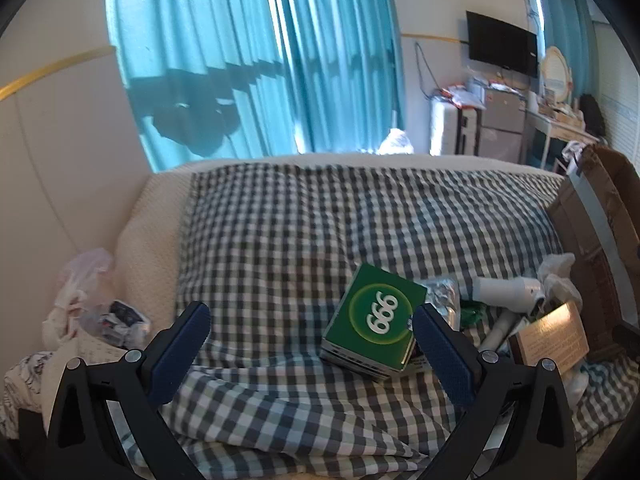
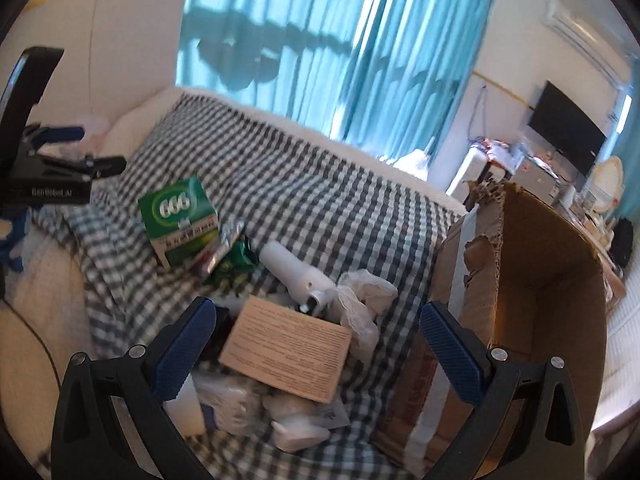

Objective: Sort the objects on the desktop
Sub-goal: 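Grasp the green medicine box with the left gripper while the right gripper grasps the paper leaflet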

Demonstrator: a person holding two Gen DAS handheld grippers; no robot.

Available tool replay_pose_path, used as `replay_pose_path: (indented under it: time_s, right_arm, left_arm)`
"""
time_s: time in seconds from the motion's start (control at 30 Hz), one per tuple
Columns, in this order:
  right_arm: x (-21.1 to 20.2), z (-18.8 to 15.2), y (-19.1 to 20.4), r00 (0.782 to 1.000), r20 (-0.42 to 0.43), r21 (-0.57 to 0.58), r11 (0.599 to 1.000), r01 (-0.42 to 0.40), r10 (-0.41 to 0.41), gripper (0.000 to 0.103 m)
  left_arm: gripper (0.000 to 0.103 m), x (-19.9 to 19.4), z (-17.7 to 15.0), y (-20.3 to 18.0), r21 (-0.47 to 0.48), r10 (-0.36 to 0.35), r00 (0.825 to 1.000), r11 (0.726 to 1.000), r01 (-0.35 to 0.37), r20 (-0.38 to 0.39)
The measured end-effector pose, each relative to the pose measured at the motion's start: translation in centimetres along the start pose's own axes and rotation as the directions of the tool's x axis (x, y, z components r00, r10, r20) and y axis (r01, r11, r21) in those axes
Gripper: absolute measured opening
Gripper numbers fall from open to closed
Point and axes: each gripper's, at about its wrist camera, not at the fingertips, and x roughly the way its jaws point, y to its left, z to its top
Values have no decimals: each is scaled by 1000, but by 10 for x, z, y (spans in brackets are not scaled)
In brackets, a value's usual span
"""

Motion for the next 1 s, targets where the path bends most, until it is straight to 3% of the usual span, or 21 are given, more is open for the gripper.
replay_pose_path:
  time_s: [0.07, 0.2, 0.3, 0.4, 0.5, 0.7, 0.77, 0.87, 1.0]
  right_arm:
    - [9, 1, 6, 998, -48, -143, 988, -56, 50, 102]
    - [38, -9, 25, 980, -187, -430, 892, -139, 62, 102]
    - [60, -18, 31, 959, -278, -517, 832, -202, 60, 102]
    - [77, -26, 42, 940, -340, -565, 790, -237, 39, 102]
    - [88, -34, 58, 932, -362, -630, 738, -241, -4, 102]
    - [113, -35, 53, 882, -470, -587, 763, -272, -47, 101]
    - [116, -42, 56, 869, -491, -593, 754, -282, -61, 92]
    - [111, -49, 60, 886, -455, -612, 753, -241, -86, 85]
    - [103, -57, 52, 884, -462, -573, 783, -241, -66, 84]
  left_arm:
    - [103, 8, 2, -3, 37, -40, 999, 999, 41, -25]
    - [103, 18, 13, -13, 112, -67, 997, 991, 72, -42]
    - [103, 32, 15, -19, 116, -99, 992, 987, 109, -84]
    - [103, 49, 8, -27, 164, -74, 989, 982, 95, -127]
    - [103, 63, 3, -31, 162, -82, 984, 981, 107, -157]
    - [103, 93, 0, -40, 145, -176, 958, 966, 212, -226]
    - [103, 102, -3, -45, 172, -159, 961, 965, 200, -226]
    - [103, 121, -6, -48, 169, -140, 955, 967, 189, -262]
    - [103, 139, -14, -50, 168, -149, 934, 963, 212, -325]
